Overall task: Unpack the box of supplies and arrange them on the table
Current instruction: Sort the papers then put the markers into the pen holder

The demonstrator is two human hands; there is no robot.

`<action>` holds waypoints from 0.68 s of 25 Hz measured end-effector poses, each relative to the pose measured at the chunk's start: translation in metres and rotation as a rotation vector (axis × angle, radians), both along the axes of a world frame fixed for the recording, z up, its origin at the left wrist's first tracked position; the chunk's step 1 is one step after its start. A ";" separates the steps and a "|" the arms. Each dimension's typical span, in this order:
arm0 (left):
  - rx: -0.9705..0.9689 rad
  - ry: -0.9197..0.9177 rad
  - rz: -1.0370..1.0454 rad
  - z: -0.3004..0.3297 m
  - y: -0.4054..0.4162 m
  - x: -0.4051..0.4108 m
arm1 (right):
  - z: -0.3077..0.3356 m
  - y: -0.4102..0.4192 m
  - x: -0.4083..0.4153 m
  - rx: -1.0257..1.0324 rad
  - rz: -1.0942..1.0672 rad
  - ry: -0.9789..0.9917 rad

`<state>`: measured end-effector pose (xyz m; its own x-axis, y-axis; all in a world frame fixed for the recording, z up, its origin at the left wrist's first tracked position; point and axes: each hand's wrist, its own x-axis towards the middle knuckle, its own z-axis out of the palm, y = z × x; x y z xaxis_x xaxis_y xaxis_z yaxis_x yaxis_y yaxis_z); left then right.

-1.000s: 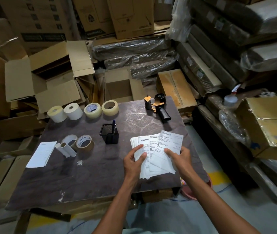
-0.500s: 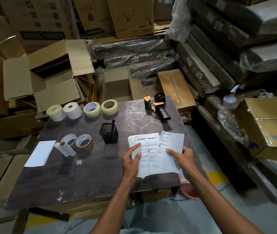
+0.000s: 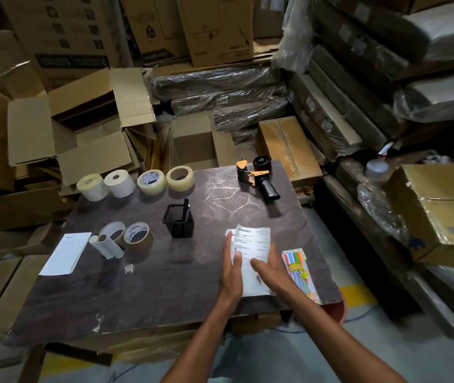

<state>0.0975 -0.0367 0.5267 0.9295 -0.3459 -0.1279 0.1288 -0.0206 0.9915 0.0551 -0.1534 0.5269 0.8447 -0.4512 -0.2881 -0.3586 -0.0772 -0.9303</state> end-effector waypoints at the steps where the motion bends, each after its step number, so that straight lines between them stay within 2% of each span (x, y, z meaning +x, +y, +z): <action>1: 0.009 -0.019 -0.031 -0.004 0.001 0.000 | 0.002 0.003 0.001 -0.055 0.046 -0.013; 5: 0.196 -0.057 -0.115 -0.008 0.019 0.002 | 0.000 -0.007 0.000 -0.137 0.140 -0.086; 7: 0.252 -0.037 -0.072 -0.006 0.024 0.007 | -0.002 -0.011 0.002 -0.155 0.056 -0.107; 11: 0.396 -0.137 -0.005 -0.014 0.022 0.012 | -0.009 0.006 0.003 -0.138 -0.050 -0.180; 15: 0.536 -0.068 -0.036 -0.034 0.020 0.007 | -0.022 0.018 -0.002 -0.157 -0.082 -0.124; 17: 0.547 -0.059 -0.046 -0.036 0.018 0.003 | -0.027 0.019 -0.004 -0.193 -0.080 -0.132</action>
